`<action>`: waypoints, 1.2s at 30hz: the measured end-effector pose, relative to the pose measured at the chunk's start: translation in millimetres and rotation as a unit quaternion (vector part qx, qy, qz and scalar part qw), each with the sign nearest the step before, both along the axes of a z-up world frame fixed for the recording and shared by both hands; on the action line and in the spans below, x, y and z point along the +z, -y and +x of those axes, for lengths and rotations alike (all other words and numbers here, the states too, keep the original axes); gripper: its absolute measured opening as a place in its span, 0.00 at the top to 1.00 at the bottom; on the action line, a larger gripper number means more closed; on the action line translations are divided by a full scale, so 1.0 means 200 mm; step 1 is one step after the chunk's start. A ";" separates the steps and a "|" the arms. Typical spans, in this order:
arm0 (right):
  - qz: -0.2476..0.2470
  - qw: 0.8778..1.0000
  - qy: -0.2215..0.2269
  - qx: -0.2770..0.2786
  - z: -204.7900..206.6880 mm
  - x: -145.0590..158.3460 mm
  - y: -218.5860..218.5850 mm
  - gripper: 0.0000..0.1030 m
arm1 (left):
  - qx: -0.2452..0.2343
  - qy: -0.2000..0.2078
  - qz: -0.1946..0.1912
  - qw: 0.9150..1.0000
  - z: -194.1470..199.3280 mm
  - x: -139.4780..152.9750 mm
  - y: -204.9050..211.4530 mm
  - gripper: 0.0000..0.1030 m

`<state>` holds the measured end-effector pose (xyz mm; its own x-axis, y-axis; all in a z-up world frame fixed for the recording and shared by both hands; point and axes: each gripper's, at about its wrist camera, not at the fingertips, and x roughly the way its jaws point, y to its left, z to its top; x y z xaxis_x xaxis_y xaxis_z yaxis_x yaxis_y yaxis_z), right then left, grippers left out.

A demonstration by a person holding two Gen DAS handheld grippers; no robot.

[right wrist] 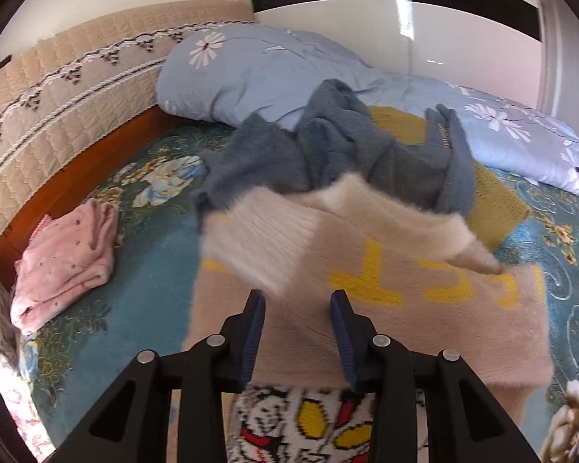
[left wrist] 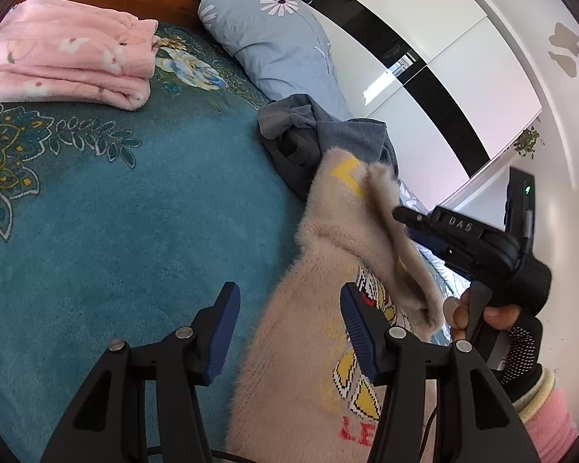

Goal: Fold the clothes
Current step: 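Fold the held sleeve across the sweater body with the right gripper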

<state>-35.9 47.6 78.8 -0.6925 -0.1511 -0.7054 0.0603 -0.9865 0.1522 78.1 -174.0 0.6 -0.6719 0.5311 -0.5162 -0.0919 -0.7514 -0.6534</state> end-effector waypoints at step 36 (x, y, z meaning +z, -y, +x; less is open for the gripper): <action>0.181 0.982 0.047 0.014 -0.15 -0.12 0.19 0.64 | -0.016 0.022 -0.007 1.000 -0.03 -0.02 0.00 0.46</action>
